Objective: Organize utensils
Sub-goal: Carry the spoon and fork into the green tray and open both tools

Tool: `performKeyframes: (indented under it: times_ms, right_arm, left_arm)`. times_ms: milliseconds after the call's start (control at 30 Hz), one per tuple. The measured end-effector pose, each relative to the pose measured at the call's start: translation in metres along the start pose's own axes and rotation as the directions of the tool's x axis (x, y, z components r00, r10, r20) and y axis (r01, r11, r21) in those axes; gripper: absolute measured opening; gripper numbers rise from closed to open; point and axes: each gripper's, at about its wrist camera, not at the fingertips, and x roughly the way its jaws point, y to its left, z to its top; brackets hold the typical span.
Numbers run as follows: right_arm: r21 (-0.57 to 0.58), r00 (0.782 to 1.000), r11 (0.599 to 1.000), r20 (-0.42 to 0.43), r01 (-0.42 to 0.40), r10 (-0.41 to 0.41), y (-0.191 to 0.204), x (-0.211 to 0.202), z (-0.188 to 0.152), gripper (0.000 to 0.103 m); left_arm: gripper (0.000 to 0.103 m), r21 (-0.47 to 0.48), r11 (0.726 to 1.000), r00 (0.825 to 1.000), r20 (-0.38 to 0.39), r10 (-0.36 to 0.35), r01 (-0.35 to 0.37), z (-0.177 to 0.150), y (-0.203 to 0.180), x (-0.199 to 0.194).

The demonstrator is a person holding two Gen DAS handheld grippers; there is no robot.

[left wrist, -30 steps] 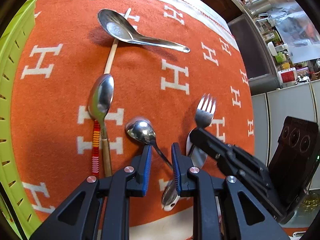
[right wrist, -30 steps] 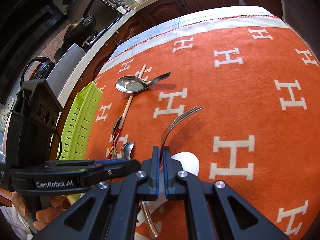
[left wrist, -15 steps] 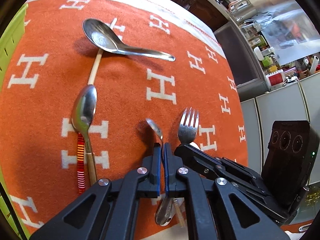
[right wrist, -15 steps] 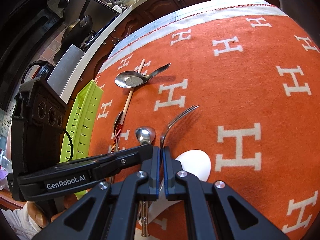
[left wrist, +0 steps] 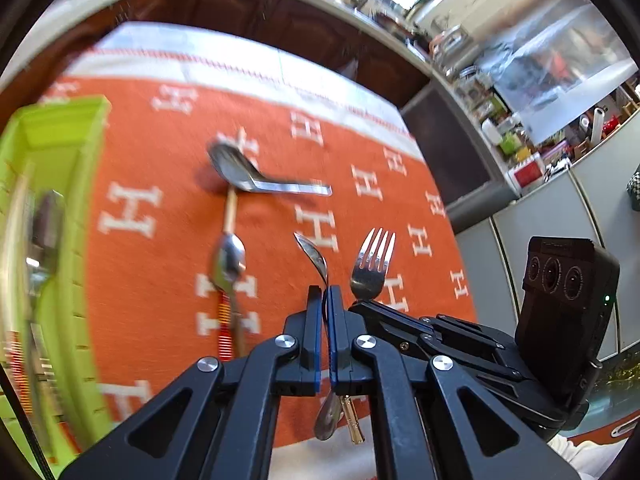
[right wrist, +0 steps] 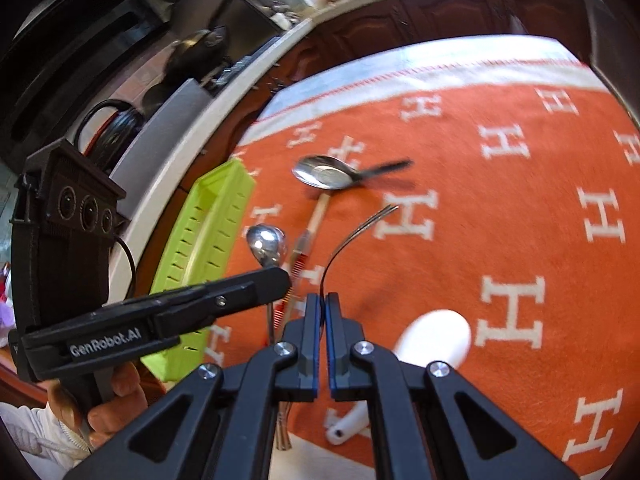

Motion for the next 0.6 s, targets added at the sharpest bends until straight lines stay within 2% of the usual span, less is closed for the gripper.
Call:
performKeyframes:
  times_ms: [167,233,433,467,600]
  right_arm:
    - [-0.102,0.998,0.993,0.012,-0.054,0.055,0.043,-0.004,0.019,0.003]
    - [-0.131,0.996,0.987,0.005,-0.088,0.090,0.062,-0.001,0.027,0.003]
    - [-0.240,0.987,0.958,-0.044,-0.159,0.152,0.125,0.023,0.039,0.003]
    - [-0.259,0.986,0.952,-0.056,-0.164,0.154,0.134,0.030,0.039,0.003]
    - [-0.298,0.982,0.938,-0.114,-0.177,0.149,0.160,0.058,0.039,0.003]
  left_arm:
    - [0.000,0.010,0.996,0.992,0.095,0.084,-0.086,0.007,0.011,-0.058]
    - [0.000,0.001,0.991,0.982,0.134,0.135,-0.137,0.008,0.021,-0.083]
    - [0.000,-0.056,0.958,0.936,0.204,0.288,-0.283,0.008,0.057,-0.134]
    - [0.000,-0.070,0.947,0.924,0.205,0.322,-0.314,0.007,0.066,-0.140]
    - [0.000,-0.103,0.921,0.903,0.182,0.390,-0.376,0.002,0.095,-0.141]
